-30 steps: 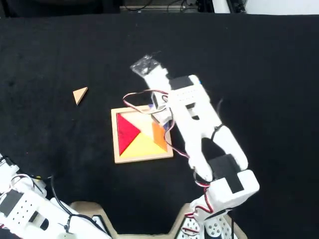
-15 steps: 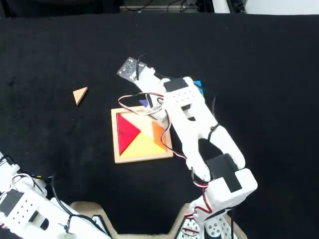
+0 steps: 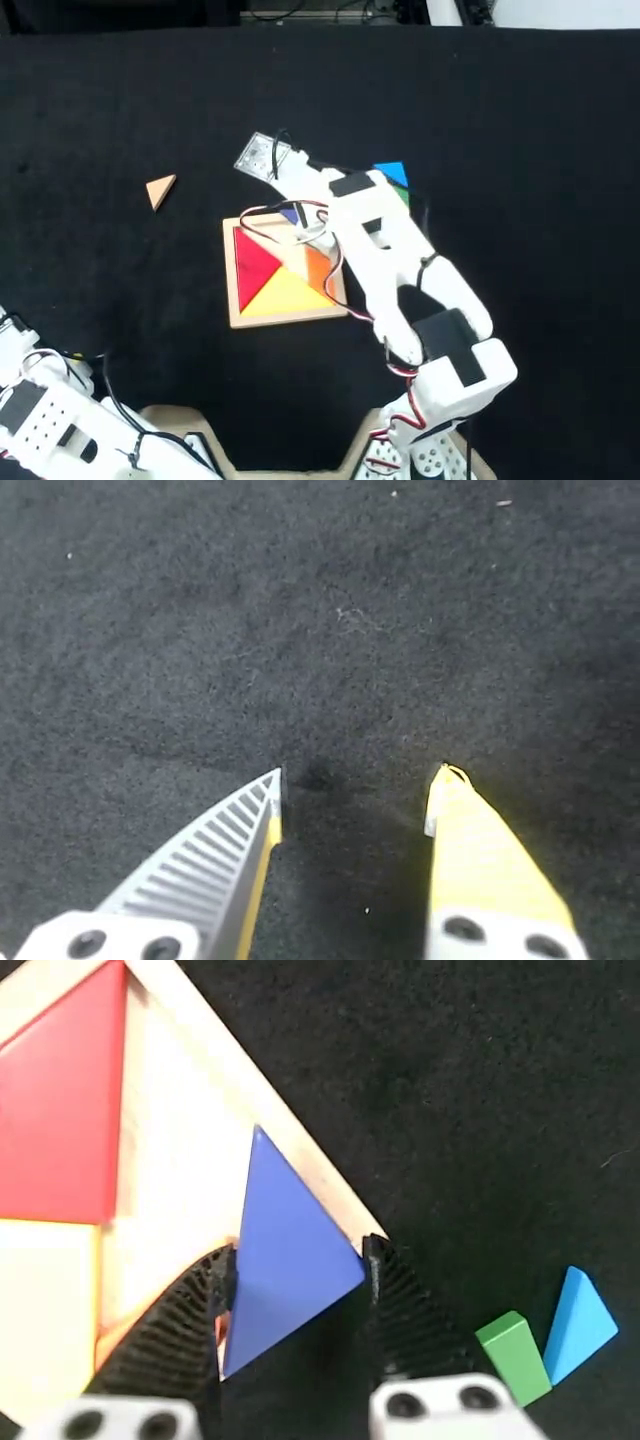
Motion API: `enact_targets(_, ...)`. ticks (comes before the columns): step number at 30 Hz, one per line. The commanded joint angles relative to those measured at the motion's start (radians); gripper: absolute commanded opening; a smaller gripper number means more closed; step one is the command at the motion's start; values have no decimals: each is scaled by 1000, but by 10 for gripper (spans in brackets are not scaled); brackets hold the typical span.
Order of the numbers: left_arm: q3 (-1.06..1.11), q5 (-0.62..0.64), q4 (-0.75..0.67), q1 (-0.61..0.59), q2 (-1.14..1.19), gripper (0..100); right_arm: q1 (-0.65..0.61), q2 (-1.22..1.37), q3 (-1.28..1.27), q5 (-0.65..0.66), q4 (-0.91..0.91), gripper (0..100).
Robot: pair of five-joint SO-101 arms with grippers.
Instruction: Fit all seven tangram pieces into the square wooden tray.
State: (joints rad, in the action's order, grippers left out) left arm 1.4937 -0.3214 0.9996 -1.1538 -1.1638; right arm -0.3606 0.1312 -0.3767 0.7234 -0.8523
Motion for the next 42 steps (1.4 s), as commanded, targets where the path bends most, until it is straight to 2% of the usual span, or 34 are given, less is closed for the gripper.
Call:
enact_targets(1, -7, -9, -15, 15, -11, 234, -12, -7, 1, 6, 11, 47)
enact_targets(6, -7, -9, -15, 15, -11, 234, -14, -7, -19, 5, 9, 57)
enact_targets(11, -7, -9, -15, 15, -11, 234, -15, -12, -28, -29, -2, 163)
enact_targets(15, -7, -9, -15, 15, -11, 234, -29, -10, -24, -29, -14, 132)
enact_targets(22, -7, -9, -15, 15, -11, 234, -68, -8, -36, -37, -37, 132)
enact_targets(28, -7, -9, -15, 15, -11, 234, -61, -15, -33, -66, -55, 239)
enact_targets(42, -7, -9, -15, 15, -11, 234, -11, -15, -33, -74, -2, 240)
